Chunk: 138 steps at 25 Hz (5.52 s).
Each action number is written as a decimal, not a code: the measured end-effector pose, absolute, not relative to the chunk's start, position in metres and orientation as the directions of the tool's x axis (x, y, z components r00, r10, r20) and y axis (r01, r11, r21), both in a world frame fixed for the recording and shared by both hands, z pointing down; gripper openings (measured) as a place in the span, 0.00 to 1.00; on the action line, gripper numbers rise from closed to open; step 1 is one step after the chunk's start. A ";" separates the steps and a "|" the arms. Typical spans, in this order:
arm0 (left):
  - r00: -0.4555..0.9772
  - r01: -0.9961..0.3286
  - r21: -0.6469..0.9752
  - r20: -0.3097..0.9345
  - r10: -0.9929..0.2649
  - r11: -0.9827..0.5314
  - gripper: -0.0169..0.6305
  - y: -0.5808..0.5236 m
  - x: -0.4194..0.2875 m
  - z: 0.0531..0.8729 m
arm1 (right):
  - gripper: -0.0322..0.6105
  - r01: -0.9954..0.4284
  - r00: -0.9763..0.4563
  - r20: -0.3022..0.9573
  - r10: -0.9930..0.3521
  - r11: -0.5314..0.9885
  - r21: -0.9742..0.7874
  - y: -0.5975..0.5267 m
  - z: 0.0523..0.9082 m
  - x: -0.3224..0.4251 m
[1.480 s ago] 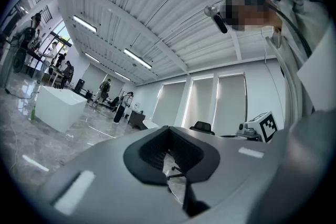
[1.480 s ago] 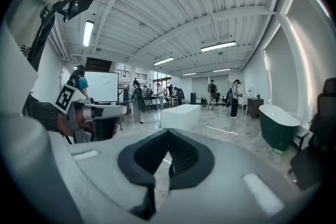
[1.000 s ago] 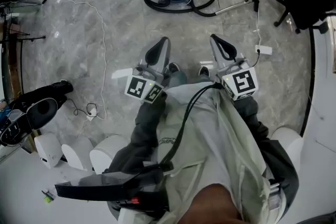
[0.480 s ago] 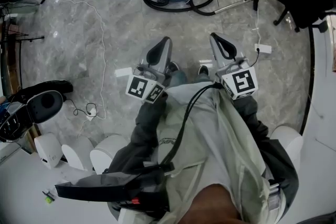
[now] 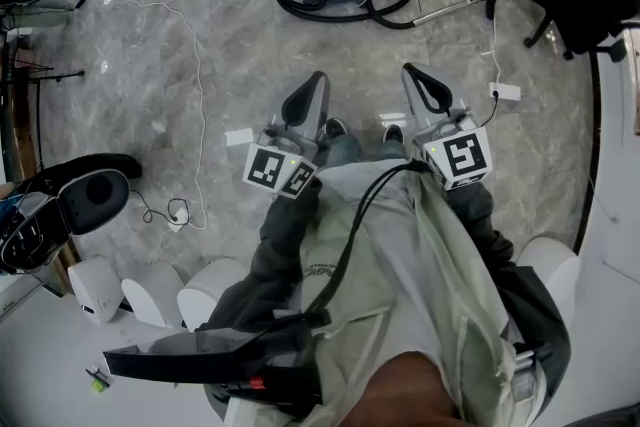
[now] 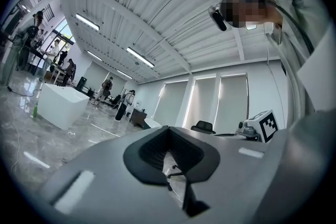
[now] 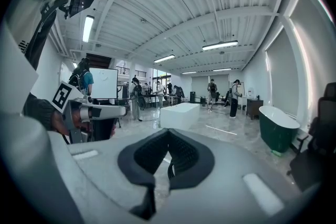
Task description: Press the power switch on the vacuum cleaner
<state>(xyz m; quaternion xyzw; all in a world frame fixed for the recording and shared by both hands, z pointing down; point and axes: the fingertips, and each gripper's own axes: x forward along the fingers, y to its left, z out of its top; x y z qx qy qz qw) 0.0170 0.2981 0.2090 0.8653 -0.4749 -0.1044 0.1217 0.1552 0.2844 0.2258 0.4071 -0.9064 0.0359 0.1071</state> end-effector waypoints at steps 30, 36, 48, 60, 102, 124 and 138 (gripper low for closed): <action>0.399 -0.874 0.299 -0.009 -0.917 -0.384 0.03 0.205 -0.026 0.214 | 0.05 -0.725 -0.652 0.252 -0.715 0.685 0.069 0.183 0.234 0.132; 0.328 -0.900 0.305 0.001 -0.945 -0.312 0.03 0.185 -0.004 0.217 | 0.05 -0.675 -0.700 0.269 -0.661 0.736 0.053 0.156 0.242 0.160; 0.295 -0.920 0.276 0.027 -0.955 -0.276 0.03 0.129 -0.001 0.232 | 0.05 -0.663 -0.704 0.269 -0.657 0.744 0.083 0.101 0.257 0.171; 0.369 -0.897 0.280 0.046 -0.928 -0.343 0.03 -0.029 -0.067 0.256 | 0.05 -0.717 -0.636 0.288 -0.716 0.686 0.124 -0.040 0.268 0.101; 0.363 -0.913 0.310 0.317 -0.876 -0.266 0.03 -0.254 -0.185 0.512 | 0.05 -0.627 -0.443 0.740 -0.507 0.765 0.149 -0.269 0.615 -0.036; 0.346 -0.913 0.354 0.402 -0.848 -0.204 0.03 -0.262 -0.190 0.611 | 0.05 -0.445 -0.223 0.925 -0.308 0.876 0.185 -0.309 0.783 -0.067; 0.339 -0.907 0.382 0.417 -0.844 -0.176 0.03 -0.259 -0.192 0.628 | 0.05 -0.260 -0.119 0.973 -0.198 0.952 0.162 -0.297 0.807 -0.073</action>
